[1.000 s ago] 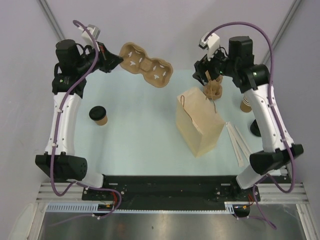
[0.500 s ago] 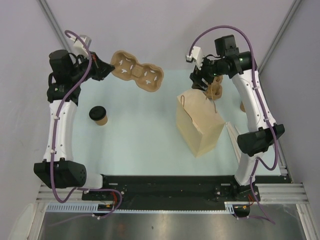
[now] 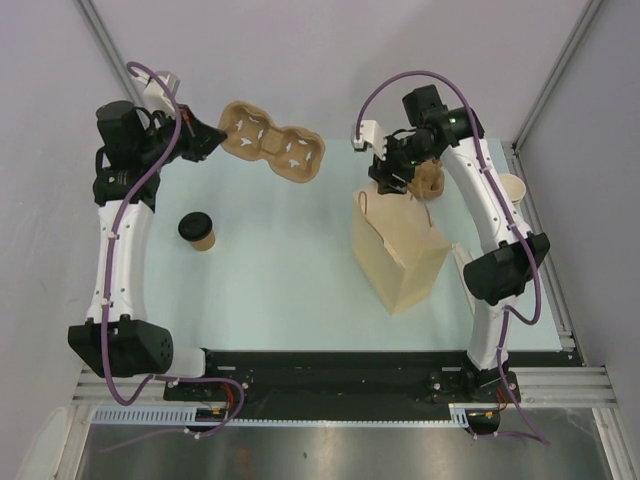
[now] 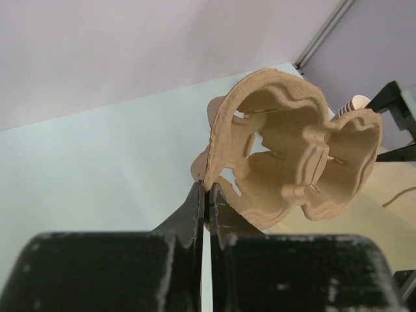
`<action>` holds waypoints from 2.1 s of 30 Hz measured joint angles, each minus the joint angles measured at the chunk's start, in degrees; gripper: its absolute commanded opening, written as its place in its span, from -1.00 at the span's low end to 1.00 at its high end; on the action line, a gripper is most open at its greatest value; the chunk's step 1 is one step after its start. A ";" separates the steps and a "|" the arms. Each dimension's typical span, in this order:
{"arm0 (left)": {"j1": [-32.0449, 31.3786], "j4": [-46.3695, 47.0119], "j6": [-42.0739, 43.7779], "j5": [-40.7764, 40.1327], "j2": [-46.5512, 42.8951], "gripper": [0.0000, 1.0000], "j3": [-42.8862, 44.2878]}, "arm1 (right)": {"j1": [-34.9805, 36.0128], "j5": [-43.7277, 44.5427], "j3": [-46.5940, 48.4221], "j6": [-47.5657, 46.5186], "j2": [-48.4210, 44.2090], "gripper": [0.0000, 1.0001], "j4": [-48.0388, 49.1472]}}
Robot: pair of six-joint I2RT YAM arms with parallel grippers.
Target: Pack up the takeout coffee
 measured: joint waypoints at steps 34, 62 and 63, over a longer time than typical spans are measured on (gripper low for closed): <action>2.21 9.44 -5.99 14.67 -7.48 -1.00 7.52 | 4.28 10.91 12.83 44.68 9.75 -1.00 -1.44; -0.42 10.19 -6.08 15.26 -11.39 -1.00 -0.46 | 4.00 9.31 6.62 65.96 1.68 -1.00 -1.27; -0.44 9.94 -5.60 15.26 -11.58 -1.00 -0.33 | 4.02 9.33 6.62 65.96 1.75 -1.00 -1.29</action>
